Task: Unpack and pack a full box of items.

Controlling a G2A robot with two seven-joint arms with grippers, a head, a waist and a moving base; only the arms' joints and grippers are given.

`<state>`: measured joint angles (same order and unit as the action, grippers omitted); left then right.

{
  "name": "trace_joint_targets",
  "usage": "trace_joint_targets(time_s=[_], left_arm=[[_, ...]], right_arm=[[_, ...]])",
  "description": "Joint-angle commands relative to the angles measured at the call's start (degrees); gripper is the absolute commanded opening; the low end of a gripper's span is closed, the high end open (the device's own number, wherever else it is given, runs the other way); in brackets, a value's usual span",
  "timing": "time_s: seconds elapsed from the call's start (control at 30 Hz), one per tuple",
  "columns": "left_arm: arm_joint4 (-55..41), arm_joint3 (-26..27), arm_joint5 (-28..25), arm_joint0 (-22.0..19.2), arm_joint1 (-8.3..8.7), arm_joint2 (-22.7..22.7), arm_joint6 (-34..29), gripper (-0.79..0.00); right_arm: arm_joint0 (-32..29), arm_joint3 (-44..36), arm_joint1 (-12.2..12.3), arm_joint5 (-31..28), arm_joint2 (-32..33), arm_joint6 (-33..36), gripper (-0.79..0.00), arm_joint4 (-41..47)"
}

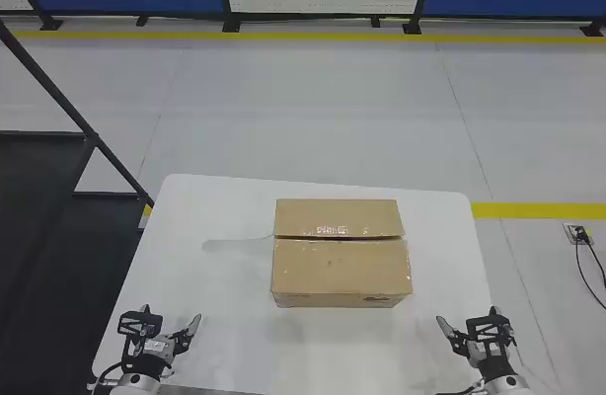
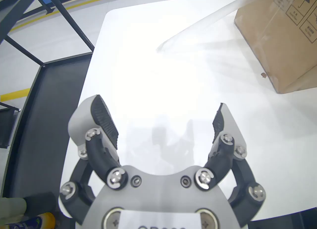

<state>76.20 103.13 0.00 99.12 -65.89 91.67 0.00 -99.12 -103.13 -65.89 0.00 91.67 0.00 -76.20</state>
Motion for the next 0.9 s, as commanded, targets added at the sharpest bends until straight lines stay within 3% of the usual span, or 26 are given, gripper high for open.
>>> trace_joint_targets(time_s=[0.0, 0.2, 0.3, 0.37, 0.67, 0.87], left_arm=[[0.0, 0.0, 0.0, 0.0, 0.0, 0.0, 0.0, 0.0], [0.0, 0.0, 0.0, 0.0, 0.0, 0.0, 0.0, 0.0], [-2.06, 0.58, -0.77, -1.12, -0.14, 0.11, 1.9, 0.0], [-3.5, 0.22, -1.08, -2.16, -0.25, 0.34, 3.3, 0.0], [-11.37, 3.15, -9.73, -6.88, -0.21, 2.48, 5.27, 0.0], [-13.56, 5.56, -15.69, -7.8, 0.24, 5.29, 2.34, 0.0]], right_arm=[[0.0, 0.0, 0.0, 0.0, 0.0, 0.0, 0.0, 0.0], [0.0, 0.0, 0.0, 0.0, 0.0, 0.0, -0.001, 0.0], [0.47, -1.03, 0.03, -5.34, -0.36, 1.67, 0.0, 3.97], [1.47, -2.13, -0.01, -5.59, 0.61, 3.43, 0.0, 6.91], [6.18, -9.22, -0.42, -8.08, 0.08, 10.12, 0.0, 19.5], [8.95, -11.1, -0.73, -7.45, -0.54, 9.37, 0.0, 23.78]])
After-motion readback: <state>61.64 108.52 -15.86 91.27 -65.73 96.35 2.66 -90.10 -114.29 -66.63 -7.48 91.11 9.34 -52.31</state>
